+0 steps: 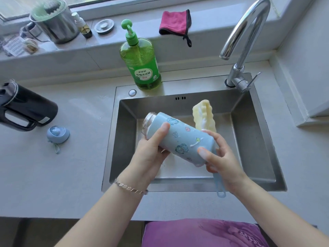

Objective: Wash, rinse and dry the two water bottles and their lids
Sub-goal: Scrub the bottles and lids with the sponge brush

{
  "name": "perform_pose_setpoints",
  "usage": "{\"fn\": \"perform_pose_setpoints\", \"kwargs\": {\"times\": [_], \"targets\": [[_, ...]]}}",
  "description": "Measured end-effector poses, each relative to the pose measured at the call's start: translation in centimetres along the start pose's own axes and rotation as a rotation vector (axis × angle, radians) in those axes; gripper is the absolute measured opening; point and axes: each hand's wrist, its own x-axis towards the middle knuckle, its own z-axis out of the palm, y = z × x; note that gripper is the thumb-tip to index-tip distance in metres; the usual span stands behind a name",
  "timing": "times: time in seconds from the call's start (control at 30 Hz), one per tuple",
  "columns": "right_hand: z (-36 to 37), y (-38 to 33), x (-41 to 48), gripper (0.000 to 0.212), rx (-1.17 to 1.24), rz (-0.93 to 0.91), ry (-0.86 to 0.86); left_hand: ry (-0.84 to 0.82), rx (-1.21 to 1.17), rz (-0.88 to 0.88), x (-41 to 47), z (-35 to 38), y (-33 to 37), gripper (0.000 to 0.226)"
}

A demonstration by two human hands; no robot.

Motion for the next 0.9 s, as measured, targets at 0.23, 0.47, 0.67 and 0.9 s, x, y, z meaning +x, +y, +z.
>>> {"fn": "perform_pose_setpoints", "kwargs": {"times": [0.23, 0.47, 0.67, 0.9], "targets": [[-1.9, -0.2, -0.7, 0.031, -0.256, 0.017, 0.005, 0.138, 0.252, 0.387, -0.3, -0.5, -0.7, 0.057], [-5.0, -6.9, -2.6, 0.010, -0.888, -0.325, -0.029, 0.078, 0.900, 0.673, -1.1, -3.6, 0.3, 0.062], [-2.0, -10.3, -2.8, 0.037, -1.594, -0.514, 0.037, 0.073, 1.356, 0.806, -1.7, -3.2, 0.1, 0.063], [0.4, -9.3, -3.3, 0.031, -1.603, -0.487, -0.228, 0.007, 1.566, 0.972, -1.7, -2.9, -1.1, 0.064]]}}
